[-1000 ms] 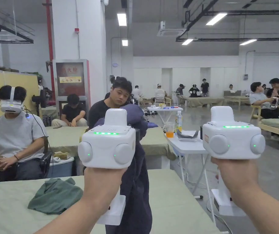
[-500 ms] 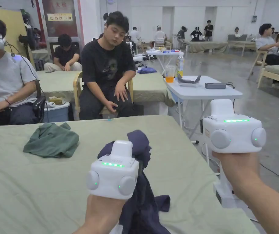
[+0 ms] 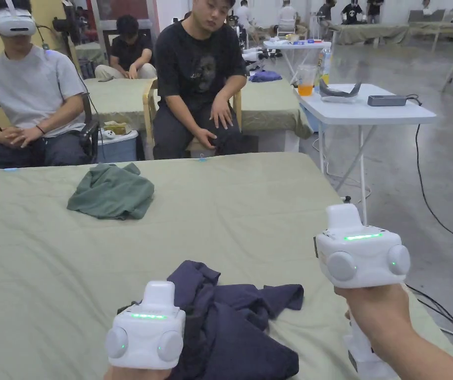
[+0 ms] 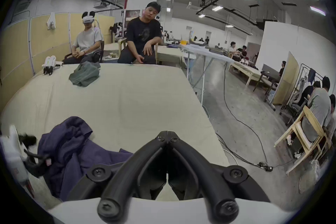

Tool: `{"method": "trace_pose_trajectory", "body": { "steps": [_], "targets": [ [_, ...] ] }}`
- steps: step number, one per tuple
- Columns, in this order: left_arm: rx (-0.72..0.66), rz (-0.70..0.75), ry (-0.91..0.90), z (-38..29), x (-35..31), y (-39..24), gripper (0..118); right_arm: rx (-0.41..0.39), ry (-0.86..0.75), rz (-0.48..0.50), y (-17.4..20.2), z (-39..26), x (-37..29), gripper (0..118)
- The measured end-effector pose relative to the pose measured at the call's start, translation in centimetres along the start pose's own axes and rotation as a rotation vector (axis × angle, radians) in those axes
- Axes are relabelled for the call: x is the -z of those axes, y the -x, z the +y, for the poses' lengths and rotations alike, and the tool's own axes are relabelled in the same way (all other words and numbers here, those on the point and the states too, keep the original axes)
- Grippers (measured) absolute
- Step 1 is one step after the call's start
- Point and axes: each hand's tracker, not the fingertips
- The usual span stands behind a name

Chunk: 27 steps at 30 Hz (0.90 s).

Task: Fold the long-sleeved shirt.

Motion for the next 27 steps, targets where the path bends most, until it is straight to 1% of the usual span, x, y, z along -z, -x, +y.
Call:
{"method": "trace_pose_trajectory", "body": {
  "steps": [1, 2, 4, 6, 10, 12, 14, 15, 16, 17, 18, 20, 21, 22, 23, 25, 27],
  "targets": [
    [-0.051, -0.041, -0.049, 1.2, -0.9, 0.6, 118, -0.01, -0.01, 0.007, 0.3, 0.4, -0.4, 10],
    [-0.078, -0.058, -0.125, 2.9, -2.2, 1.2, 118, -0.024, -0.028, 0.013, 0.6, 1.1, -0.9, 10],
    [-0.07, -0.003, -0.191, 6.7, -4.4, 2.2, 118, -0.043, -0.075, 0.021, 1.1, 2.9, -2.2, 10],
    [-0.068, -0.013, -0.262, 10.6, -6.9, 3.3, 118, -0.047, -0.118, 0.029, 1.5, 5.1, -3.6, 10],
    [-0.026, 0.046, -0.42, 17.0, -12.5, 5.1, 118, 0.0, -0.239, 0.065, 1.9, 10.1, -7.6, 10],
    [-0.036, 0.055, -0.465, 19.0, -15.2, 5.8, 118, 0.013, -0.287, 0.073, 2.1, 12.1, -9.3, 10],
    [-0.076, 0.038, -0.495, 20.4, -17.6, 6.7, 116, 0.015, -0.323, 0.077, 2.2, 13.9, -11.0, 10],
    [-0.097, 0.022, -0.51, 20.8, -18.7, 7.1, 106, 0.016, -0.341, 0.076, 2.3, 14.6, -11.7, 10],
    [-0.116, 0.013, -0.522, 20.9, -19.5, 7.4, 82, 0.019, -0.352, 0.076, 2.4, 15.3, -12.4, 10],
    [-0.113, 0.014, -0.539, 20.9, -20.3, 7.5, 38, 0.021, -0.365, 0.08, 2.4, 15.8, -12.9, 10],
    [-0.102, 0.012, -0.581, 20.9, -20.9, 7.4, 6, 0.023, -0.375, 0.082, 2.4, 16.2, -13.4, 10],
    [-0.108, 0.067, -0.545, 20.5, -21.7, 7.4, 6, 0.024, -0.386, 0.08, 2.6, 16.7, -14.0, 10],
    [-0.125, 0.036, -0.568, 20.2, -22.3, 7.8, 6, 0.025, -0.39, 0.079, 2.6, 16.8, -14.3, 10],
    [-0.081, 0.045, -0.629, 20.0, -22.9, 8.3, 6, 0.024, -0.394, 0.082, 2.7, 16.9, -14.5, 10],
    [-0.103, 0.012, -0.593, 19.6, -23.1, 8.5, 6, 0.023, -0.397, 0.084, 2.7, 16.9, -14.5, 10],
    [-0.062, 0.067, -0.589, 19.1, -22.5, 8.2, 6, 0.018, -0.402, 0.086, 2.9, 16.7, -14.6, 10],
    [-0.056, 0.043, -0.58, 18.5, -22.4, 8.7, 6, 0.018, -0.399, 0.085, 3.0, 16.4, -14.5, 10]
  ]
}}
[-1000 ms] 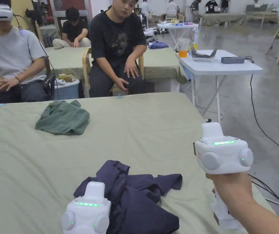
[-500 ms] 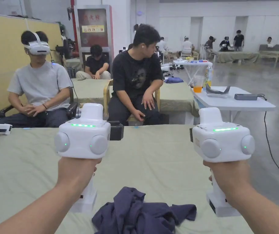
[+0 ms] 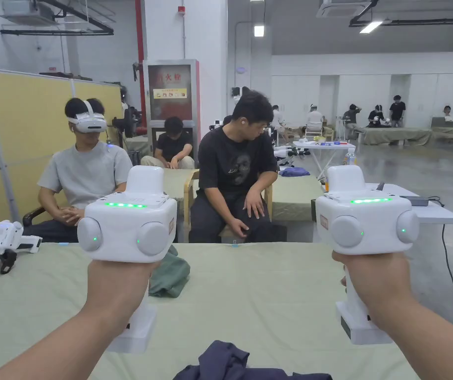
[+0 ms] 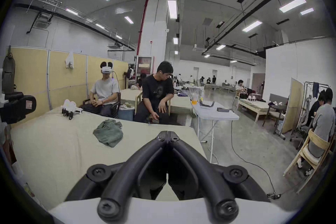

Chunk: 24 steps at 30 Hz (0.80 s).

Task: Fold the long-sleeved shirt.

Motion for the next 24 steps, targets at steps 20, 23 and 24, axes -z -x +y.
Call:
{"method": "trace_pose_trajectory", "body": {
  "steps": [20, 23, 24],
  "targets": [
    [0.044, -0.153, 0.509, -22.2, 5.7, -4.1, 118, -0.053, 0.214, 0.02, 0.1, -11.2, 5.4, 10],
    [0.048, -0.17, 0.646, -27.3, 6.8, -4.4, 118, -0.072, 0.275, 0.03, 0.0, -14.2, 6.5, 10],
    [0.056, -0.175, 0.69, -29.0, 7.2, -4.7, 118, -0.082, 0.303, 0.031, -0.1, -15.2, 6.9, 10]
  ]
}}
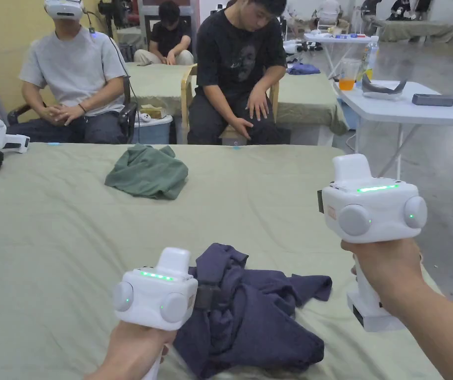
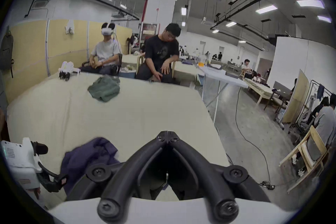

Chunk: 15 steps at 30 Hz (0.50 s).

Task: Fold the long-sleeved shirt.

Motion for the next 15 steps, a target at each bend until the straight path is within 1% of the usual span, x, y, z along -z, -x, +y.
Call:
{"method": "trace_pose_trajectory", "body": {
  "steps": [2, 3, 4, 6, 7, 8, 9, 10, 11, 12, 13, 14, 15],
  "targets": [
    [0.009, -0.002, 0.069, -1.7, 2.2, -0.3, 118, -0.013, 0.075, 0.008, -0.2, -1.7, 1.6, 10],
    [0.009, -0.006, 0.061, -2.5, 2.9, -0.3, 114, -0.017, 0.107, 0.002, -0.3, -2.7, 2.5, 10],
    [0.001, -0.021, 0.091, -3.1, 3.3, -0.2, 95, -0.019, 0.131, 0.0, -0.4, -3.6, 3.3, 10],
    [-0.073, -0.047, 0.077, -3.9, 3.1, 0.3, 38, -0.016, 0.172, 0.005, -0.8, -5.1, 4.6, 10],
    [-0.158, -0.126, 0.019, -4.1, 2.9, -0.2, 32, -0.012, 0.192, 0.009, -1.0, -5.7, 5.2, 10],
    [-0.18, -0.117, -0.001, -4.2, 2.9, -0.8, 31, -0.008, 0.218, 0.01, -1.1, -6.3, 5.8, 10],
    [-0.122, -0.072, 0.021, -4.3, 3.0, -0.9, 28, -0.005, 0.245, 0.014, -1.3, -6.9, 6.5, 10],
    [-0.122, -0.079, 0.017, -4.2, 3.0, -0.7, 26, 0.005, 0.268, 0.019, -1.4, -7.3, 7.2, 10],
    [-0.099, -0.055, -0.012, -3.9, 3.0, -0.4, 26, 0.032, 0.287, 0.051, -1.6, -7.7, 7.8, 10],
    [-0.122, -0.069, -0.006, -3.8, 3.0, 0.0, 26, 0.063, 0.304, 0.094, -1.9, -8.0, 8.4, 27],
    [-0.158, -0.097, 0.003, -4.0, 3.2, 0.6, 26, 0.082, 0.324, 0.107, -2.0, -8.2, 9.1, 70],
    [-0.168, -0.108, 0.009, -3.9, 3.3, 0.9, 26, 0.08, 0.365, 0.126, -2.0, -8.3, 10.0, 114],
    [-0.195, -0.134, 0.021, -4.0, 3.4, 1.1, 26, 0.069, 0.457, 0.107, -1.8, -8.7, 11.2, 118]
  ]
}}
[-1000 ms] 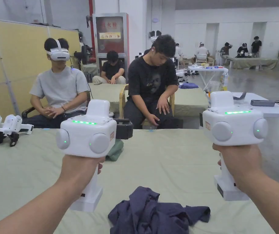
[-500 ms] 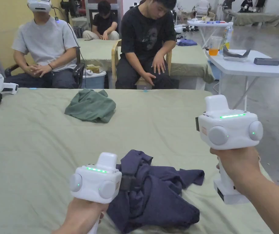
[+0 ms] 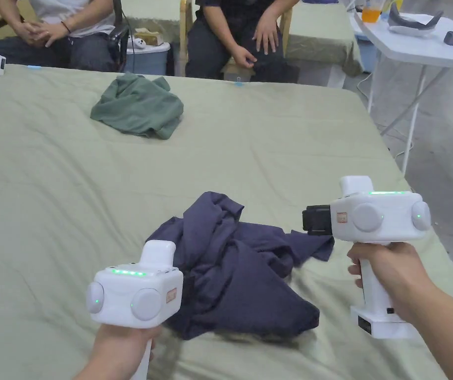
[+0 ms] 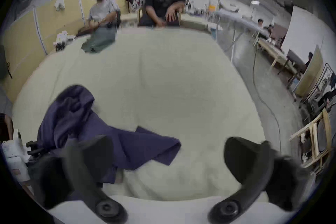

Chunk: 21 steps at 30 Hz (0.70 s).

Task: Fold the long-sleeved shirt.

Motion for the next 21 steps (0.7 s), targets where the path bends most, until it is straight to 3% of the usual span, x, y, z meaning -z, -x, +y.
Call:
{"method": "trace_pose_trajectory", "body": {
  "steps": [1, 3, 8, 9, 12, 13, 15, 16, 21],
  "targets": [
    [0.008, 0.001, 0.0, 0.1, 0.0, 0.2, 26, -0.015, -0.068, 0.002, 0.1, 0.1, 0.7, 118],
    [0.01, -0.005, -0.001, -0.1, 0.2, 0.0, 26, -0.028, -0.006, -0.038, 0.6, 0.5, 2.7, 118],
    [0.008, -0.007, 0.0, -0.3, 0.6, -0.1, 26, 0.075, 0.093, -0.034, -1.2, -0.5, 4.2, 116],
    [0.008, -0.008, 0.002, -0.3, 0.6, -0.1, 26, 0.086, 0.104, -0.027, -1.2, -0.3, 5.1, 104],
    [0.001, -0.017, 0.003, -0.3, 0.7, 0.1, 26, 0.086, 0.148, 0.041, -0.9, -0.9, 6.4, 41],
    [-0.001, -0.019, 0.004, -0.3, 0.7, 0.1, 26, 0.105, 0.162, 0.084, -0.6, -1.2, 6.5, 40],
    [0.001, -0.016, 0.005, -0.2, 0.7, 0.0, 26, 0.049, 0.101, 0.007, 0.4, -1.4, 6.1, 31],
    [0.007, -0.012, 0.001, -0.2, 0.7, -0.2, 26, 0.039, 0.111, 0.02, 0.7, -1.4, 6.0, 29],
    [-0.037, -0.055, -0.029, 1.3, -2.1, 0.0, 22, 0.057, -0.027, 0.047, 0.0, 0.0, 2.2, 24]
  ]
}}
